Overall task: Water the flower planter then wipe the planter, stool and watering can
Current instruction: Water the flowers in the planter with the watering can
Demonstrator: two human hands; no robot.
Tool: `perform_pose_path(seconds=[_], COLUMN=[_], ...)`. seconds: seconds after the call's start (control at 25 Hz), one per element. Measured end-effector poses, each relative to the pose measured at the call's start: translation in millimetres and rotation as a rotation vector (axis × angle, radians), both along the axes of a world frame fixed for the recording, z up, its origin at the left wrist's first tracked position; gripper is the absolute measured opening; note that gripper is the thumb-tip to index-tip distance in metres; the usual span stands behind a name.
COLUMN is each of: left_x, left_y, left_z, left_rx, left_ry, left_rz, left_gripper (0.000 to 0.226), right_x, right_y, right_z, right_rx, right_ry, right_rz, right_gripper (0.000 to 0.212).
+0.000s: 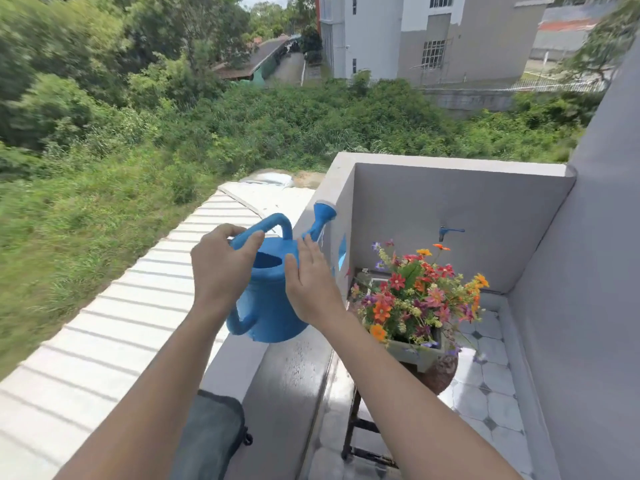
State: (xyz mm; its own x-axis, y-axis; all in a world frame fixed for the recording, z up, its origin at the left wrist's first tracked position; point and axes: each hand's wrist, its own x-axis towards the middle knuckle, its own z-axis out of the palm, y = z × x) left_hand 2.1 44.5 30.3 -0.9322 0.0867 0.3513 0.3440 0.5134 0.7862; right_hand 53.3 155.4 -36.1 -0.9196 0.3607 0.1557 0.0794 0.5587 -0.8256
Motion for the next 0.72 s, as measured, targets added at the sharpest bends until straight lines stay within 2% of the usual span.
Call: perform_pose_path(seconds=[0.2, 0.32, 0.72], left_x=[-8, -11, -12], left_y=[-14, -17, -13], left_z=[-50, -77, -116], left_rx=[0.069, 0.122, 0.181], left_ry=[-0.014, -0.036, -0.111], left_rz=[0.187, 0.237, 0.258], left_gripper=[0.018, 0.024, 0.022], right_x=[-44, -60, -71], right_y=[-14, -19, -19], right_z=[-35, -53, -87], right_rx=[0.038, 0.054, 0.083], right_ry=[-0.141, -0.161, -0.168], right_rz=[0.119, 0.165, 0.158], right_gripper=[0.057, 0.057, 0.055])
